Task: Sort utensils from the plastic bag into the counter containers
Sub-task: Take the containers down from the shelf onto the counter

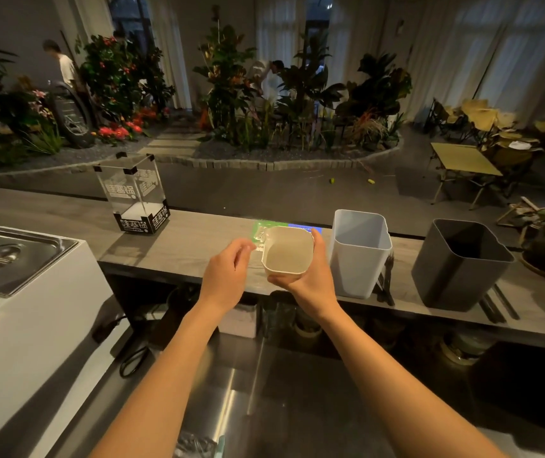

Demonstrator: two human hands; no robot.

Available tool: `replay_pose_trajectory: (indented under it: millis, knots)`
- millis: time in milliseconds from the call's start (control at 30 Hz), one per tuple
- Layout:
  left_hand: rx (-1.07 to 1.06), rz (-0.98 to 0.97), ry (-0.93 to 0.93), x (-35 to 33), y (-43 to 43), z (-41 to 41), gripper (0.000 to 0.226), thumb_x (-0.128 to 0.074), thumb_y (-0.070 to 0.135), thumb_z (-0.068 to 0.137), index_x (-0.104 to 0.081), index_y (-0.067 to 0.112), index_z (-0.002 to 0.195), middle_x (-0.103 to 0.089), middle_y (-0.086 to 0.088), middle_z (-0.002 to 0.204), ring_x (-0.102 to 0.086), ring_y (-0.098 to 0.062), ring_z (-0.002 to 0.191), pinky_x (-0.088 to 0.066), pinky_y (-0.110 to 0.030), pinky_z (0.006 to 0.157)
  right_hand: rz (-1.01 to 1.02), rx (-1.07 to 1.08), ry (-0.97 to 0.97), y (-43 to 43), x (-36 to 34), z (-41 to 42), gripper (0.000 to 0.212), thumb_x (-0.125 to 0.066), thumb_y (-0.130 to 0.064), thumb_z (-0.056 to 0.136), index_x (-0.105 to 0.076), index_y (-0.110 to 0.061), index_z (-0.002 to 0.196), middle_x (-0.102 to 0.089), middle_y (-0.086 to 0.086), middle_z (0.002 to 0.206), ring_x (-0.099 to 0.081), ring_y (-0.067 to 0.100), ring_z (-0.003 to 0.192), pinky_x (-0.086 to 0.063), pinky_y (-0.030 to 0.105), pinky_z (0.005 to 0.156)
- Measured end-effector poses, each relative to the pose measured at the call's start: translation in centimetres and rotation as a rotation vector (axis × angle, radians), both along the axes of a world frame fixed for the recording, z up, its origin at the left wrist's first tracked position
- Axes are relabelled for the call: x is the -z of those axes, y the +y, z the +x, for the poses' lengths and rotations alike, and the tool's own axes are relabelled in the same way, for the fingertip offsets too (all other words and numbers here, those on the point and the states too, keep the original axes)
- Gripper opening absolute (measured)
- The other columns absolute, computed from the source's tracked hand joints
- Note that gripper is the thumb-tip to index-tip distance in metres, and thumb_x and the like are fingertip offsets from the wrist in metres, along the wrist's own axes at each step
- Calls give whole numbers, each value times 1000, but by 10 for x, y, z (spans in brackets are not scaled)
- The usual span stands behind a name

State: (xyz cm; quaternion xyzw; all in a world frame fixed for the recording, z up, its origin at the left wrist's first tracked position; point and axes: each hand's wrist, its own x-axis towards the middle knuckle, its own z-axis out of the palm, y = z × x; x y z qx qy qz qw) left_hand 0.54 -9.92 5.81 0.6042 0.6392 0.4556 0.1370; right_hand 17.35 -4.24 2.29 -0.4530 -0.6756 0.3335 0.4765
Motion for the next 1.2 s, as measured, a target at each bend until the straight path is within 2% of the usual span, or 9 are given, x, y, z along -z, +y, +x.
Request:
replay_pose_trajectory:
  millis: [233,300,400,567,700,833,967,1100,1200]
  knots:
    - [162,-225,474,2,-62,14,31,-29,35,109,-54,20,101,-65,1,85,-61,-17,72,-43,-32,62,8,-62,-98,-68,13,17,122,-88,-62,59,-16,-36,155,-42,-12,150,-46,9,134,-48,44,107]
    - [174,-272,543,10,-78,20,28,-27,35,109,-50,20,105,-67,-3,89,-64,-28,80,-48,-43,71,3,-78,-101,-90,25,23,119,-90,-57,62,-17,-37,155,-41,-16,150,-46,5,134,-48,41,108]
    - [184,-315,552,27,-101,30,18,-35,32,107,-44,21,117,-70,-6,96,-64,-34,90,-40,-41,71,-31,-76,-96,-120,45,33,117,-89,-58,62,-20,-37,154,-40,-20,149,-45,1,133,-46,34,108]
    - [286,-443,362,69,-130,38,13,-47,35,103,-57,27,107,-67,2,88,-63,-25,85,-50,-41,77,-105,-74,-161,-157,81,50,122,-88,-60,60,-19,-31,156,-39,-12,152,-44,6,136,-43,32,110]
    - [341,-486,186,109,-142,43,8,-50,39,101,-54,37,94,-53,13,63,-52,-18,65,-42,-37,65,-171,-79,-158,-177,104,62,122,-88,-61,58,-20,-31,156,-39,-14,152,-42,5,137,-42,34,112]
    - [343,-504,86,133,-149,49,7,-47,41,101,-51,36,98,-46,11,55,-42,-9,54,-34,-33,57,-247,-69,-149,-191,122,71,124,-88,-63,56,-20,-34,155,-39,-17,151,-41,3,138,-42,36,113]
    - [311,-508,71,151,-154,57,8,-47,44,102,-49,36,102,-47,9,57,-46,-10,55,-38,-33,59,-303,-64,-142,-200,138,78,127,-87,-66,53,-19,-34,156,-40,-17,150,-42,3,136,-41,33,112]
    - [190,-464,-15,173,-160,65,12,-52,45,100,-47,35,97,-60,9,78,-58,-10,70,-47,-33,66,-356,-51,-140,-204,146,83,116,-91,-57,53,-22,-49,145,-44,-21,143,-45,0,132,-42,26,107]
    - [167,-536,-166,190,-160,73,32,-54,47,100,-44,34,127,-54,18,118,-56,-5,105,-44,-24,85,-410,-55,-156,-205,153,88,113,-93,-49,54,-20,-49,139,-45,-19,137,-49,0,125,-47,23,102]
